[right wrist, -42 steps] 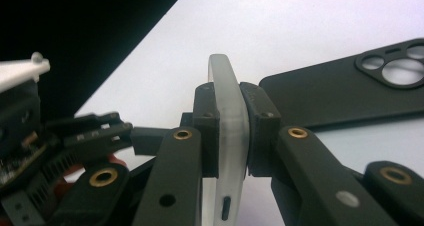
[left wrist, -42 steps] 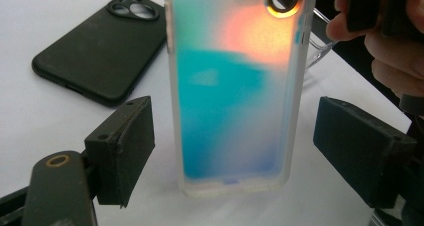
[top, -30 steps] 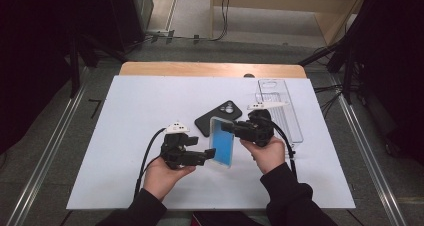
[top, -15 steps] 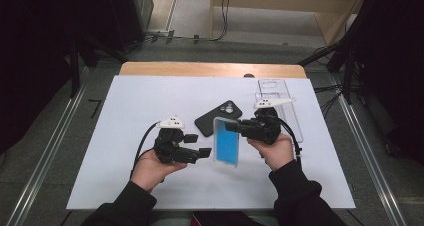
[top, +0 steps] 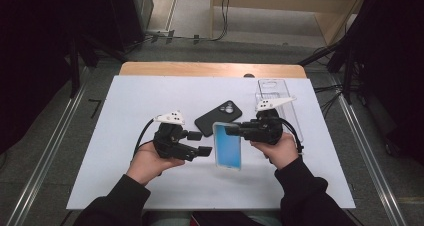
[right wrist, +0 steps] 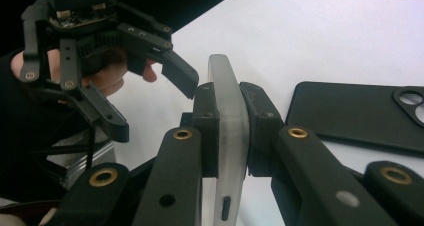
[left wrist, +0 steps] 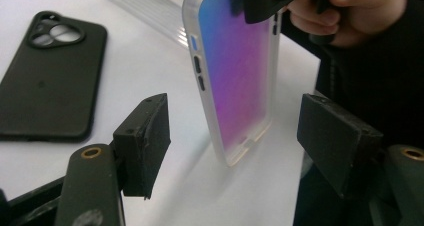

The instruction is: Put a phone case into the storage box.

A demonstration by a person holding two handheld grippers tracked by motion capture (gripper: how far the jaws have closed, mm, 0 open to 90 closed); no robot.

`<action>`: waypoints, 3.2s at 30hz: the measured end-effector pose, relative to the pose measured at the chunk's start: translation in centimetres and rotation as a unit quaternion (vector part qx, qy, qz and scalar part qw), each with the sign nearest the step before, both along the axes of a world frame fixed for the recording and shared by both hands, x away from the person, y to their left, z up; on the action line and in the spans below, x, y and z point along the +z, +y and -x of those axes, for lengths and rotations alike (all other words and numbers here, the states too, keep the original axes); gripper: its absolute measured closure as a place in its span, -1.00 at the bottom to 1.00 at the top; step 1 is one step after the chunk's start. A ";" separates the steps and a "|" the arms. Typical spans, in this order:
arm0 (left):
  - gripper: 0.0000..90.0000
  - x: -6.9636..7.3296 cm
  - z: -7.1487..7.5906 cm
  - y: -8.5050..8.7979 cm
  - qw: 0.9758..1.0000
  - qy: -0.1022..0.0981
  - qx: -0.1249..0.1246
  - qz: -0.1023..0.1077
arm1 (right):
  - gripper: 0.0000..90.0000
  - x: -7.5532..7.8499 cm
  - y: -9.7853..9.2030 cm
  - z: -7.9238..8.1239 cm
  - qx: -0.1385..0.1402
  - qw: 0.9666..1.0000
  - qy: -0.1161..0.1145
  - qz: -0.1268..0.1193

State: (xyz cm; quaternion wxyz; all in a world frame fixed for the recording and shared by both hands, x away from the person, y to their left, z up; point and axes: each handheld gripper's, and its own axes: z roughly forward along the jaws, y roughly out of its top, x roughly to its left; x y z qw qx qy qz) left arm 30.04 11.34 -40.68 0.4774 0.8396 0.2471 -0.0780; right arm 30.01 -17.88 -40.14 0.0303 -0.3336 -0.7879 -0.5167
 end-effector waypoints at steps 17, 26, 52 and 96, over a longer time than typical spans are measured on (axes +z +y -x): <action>-0.34 0.4 -1.9 -0.5 0.998 -0.011 -0.061 -0.005 | 0.71 0.2 0.5 0.2 0.077 0.997 -0.030 0.009; -0.22 0.8 -2.6 -0.8 0.995 -0.017 -0.101 -0.003 | 0.71 0.3 0.8 0.2 0.122 0.992 -0.040 0.005; 0.81 0.5 -3.0 -1.3 0.987 0.028 -0.159 -0.009 | 0.67 -0.3 1.3 -0.3 0.168 0.985 -0.029 -0.013; 0.80 2.4 -2.6 -0.2 0.989 0.066 0.122 -0.058 | -1.00 -2.5 3.2 1.2 -0.110 0.992 -0.054 0.033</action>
